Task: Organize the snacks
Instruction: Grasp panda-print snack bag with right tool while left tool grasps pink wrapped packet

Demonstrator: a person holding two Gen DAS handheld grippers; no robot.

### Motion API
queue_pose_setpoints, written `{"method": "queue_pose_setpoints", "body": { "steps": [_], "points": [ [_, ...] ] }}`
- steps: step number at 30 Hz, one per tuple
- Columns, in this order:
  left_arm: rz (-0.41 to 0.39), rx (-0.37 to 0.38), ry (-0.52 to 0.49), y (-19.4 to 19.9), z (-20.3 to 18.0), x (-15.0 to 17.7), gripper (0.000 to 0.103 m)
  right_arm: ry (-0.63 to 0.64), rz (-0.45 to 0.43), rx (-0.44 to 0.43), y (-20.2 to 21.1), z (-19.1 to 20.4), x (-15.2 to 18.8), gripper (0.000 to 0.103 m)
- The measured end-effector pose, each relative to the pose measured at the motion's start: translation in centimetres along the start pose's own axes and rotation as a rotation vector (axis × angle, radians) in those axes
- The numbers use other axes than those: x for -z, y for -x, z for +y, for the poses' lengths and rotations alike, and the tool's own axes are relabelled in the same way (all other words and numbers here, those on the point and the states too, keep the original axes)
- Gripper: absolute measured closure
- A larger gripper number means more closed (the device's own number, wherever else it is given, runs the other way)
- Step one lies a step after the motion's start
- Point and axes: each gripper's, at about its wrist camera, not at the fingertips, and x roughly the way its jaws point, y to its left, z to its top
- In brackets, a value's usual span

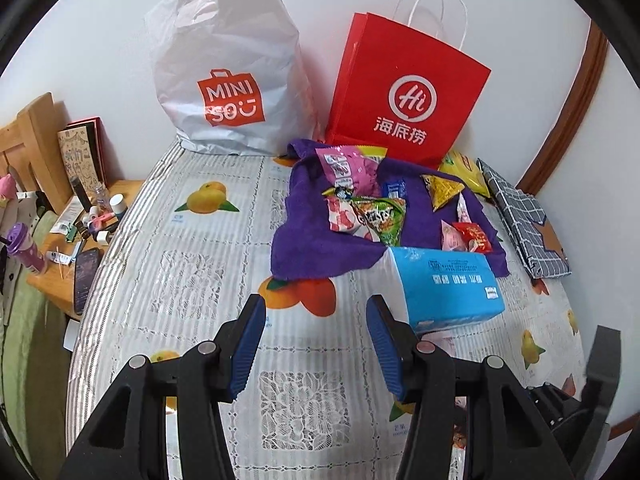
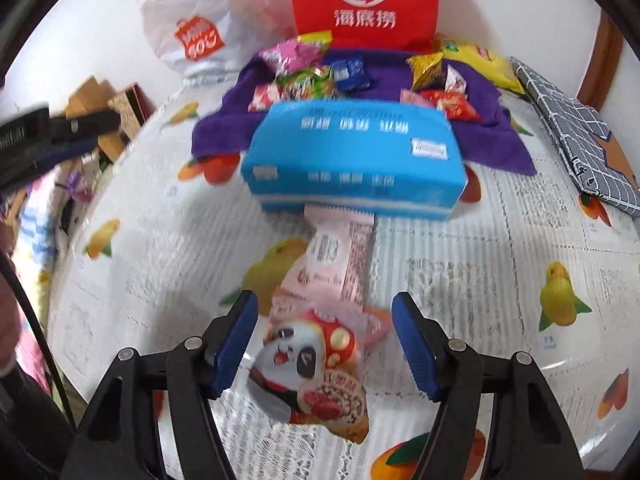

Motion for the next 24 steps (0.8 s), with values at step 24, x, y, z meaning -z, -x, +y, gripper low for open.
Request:
{"method": "queue_pose_setpoints", "body": {
  "steps": [24],
  "points": [
    [0.165, 0.036, -0.115, -6.2, -8.3, 3.5, 0.053, -0.014, -0.132, 0.032, 2.0, -7.8, 3.1, 0.047]
  ]
}}
